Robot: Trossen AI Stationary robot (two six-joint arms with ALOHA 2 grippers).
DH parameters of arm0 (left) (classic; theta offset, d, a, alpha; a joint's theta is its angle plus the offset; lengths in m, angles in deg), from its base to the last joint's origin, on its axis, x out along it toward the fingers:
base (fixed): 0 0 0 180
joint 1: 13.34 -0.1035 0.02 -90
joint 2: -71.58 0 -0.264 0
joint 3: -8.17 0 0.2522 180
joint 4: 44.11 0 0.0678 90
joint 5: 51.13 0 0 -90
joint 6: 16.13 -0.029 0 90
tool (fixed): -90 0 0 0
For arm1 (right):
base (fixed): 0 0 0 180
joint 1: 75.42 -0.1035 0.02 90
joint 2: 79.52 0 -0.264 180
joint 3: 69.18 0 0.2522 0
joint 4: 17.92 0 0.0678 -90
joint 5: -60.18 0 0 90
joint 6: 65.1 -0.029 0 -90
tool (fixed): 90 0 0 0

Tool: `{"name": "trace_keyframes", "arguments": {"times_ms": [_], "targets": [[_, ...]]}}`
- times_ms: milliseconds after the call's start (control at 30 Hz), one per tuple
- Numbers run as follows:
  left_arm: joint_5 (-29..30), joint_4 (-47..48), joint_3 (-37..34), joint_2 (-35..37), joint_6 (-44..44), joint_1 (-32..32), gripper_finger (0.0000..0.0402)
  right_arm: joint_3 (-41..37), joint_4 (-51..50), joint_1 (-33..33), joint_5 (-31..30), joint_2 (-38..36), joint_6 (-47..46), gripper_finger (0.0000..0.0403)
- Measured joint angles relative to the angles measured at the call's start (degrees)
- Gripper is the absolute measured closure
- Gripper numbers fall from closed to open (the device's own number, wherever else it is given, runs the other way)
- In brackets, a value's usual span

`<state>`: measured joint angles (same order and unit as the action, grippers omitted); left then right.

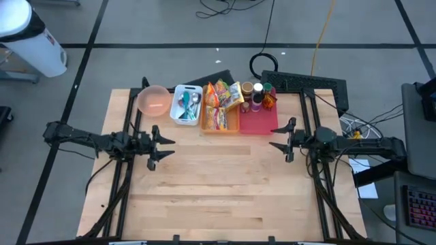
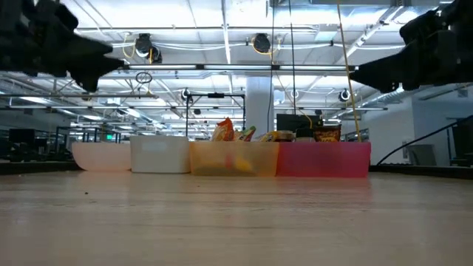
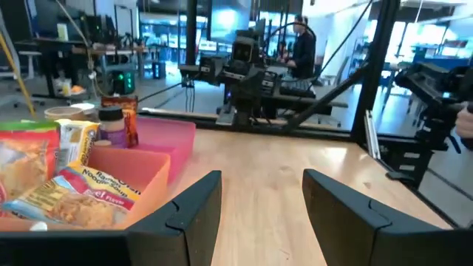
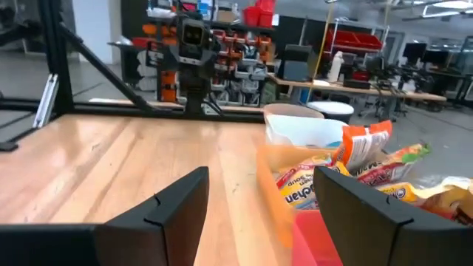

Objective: Pick & Place Food Item
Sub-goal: Return to Home Position

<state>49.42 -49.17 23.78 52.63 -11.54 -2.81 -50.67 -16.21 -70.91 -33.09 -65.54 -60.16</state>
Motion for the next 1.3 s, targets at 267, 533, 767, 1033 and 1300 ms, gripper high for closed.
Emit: {"name": "trace_keyframes", "arguments": {"times_ms": [267,533,767,1033,1300], "targets": [[0.0,-0.1,-1.0,-0.1,0.3,0.0,0.0204,0.0,-4.5,0.0,0.1,0.0,1.8,0.0166],[-1.0,-0.2,-1.0,1.3,-3.6,0.0,0.0204,0.1,-8.5,0.1,-0.3,0.0,2.1,0.0216],[-1.1,6.5,-0.9,6.8,-3.3,0.0,0.0204,0.1,-11.7,1.9,-2.7,-0.8,1.9,0.0267],[-0.9,15.2,-0.9,14.7,-3.0,0.0,0.0204,0.2,-13.7,2.9,-2.5,-2.9,3.2,0.0330],[1.0,17.9,-0.4,18.4,-4.2,0.0,0.0204,0.3,-15.6,2.9,-2.5,-5.4,4.1,0.0396]]}}
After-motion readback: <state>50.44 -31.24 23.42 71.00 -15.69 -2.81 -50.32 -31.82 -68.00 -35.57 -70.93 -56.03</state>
